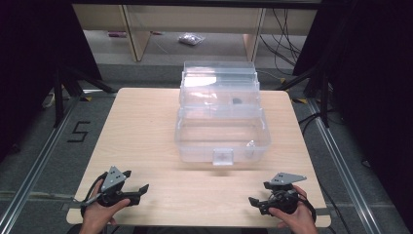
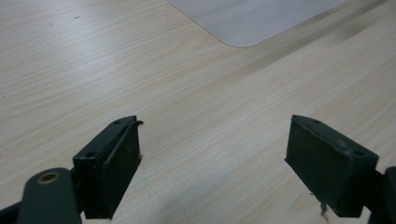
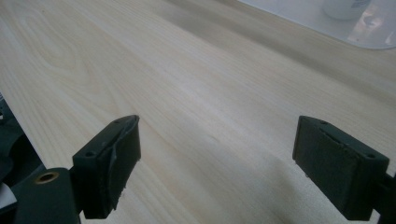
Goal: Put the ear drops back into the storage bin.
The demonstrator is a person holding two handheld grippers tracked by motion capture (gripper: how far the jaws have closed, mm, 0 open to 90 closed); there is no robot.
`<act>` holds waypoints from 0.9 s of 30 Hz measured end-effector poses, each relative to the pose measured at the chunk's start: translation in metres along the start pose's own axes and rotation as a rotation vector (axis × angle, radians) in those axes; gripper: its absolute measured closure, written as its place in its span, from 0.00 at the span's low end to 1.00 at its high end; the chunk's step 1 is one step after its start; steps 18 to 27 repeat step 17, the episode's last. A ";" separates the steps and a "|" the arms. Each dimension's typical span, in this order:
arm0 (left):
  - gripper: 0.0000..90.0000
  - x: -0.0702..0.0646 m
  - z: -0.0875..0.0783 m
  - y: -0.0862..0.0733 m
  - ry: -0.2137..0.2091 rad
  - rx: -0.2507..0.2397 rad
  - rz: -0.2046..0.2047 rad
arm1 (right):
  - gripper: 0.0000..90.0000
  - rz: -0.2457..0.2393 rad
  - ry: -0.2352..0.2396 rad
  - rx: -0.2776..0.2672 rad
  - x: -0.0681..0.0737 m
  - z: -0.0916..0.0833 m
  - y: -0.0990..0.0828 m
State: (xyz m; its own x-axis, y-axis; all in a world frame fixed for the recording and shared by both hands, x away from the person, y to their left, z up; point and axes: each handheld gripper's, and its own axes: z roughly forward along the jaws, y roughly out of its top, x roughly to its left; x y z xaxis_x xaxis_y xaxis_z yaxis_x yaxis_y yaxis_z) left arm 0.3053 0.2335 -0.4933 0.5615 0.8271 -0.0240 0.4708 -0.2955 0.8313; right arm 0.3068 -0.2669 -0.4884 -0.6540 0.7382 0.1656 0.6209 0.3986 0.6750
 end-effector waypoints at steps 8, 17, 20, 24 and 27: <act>0.19 0.000 0.001 0.000 -0.007 -0.004 0.004 | 0.18 -0.014 -0.004 -0.005 -0.002 0.005 0.000; 0.19 -0.001 0.000 0.000 -0.001 -0.003 0.001 | 0.18 -0.004 -0.008 -0.011 -0.001 0.004 0.000; 0.19 -0.001 0.000 0.000 -0.001 -0.003 0.001 | 0.18 -0.004 -0.008 -0.011 -0.001 0.004 0.000; 0.19 -0.001 0.000 0.000 -0.001 -0.003 0.001 | 0.18 -0.004 -0.008 -0.011 -0.001 0.004 0.000; 0.19 -0.001 0.000 0.000 -0.001 -0.003 0.001 | 0.18 -0.004 -0.008 -0.011 -0.001 0.004 0.000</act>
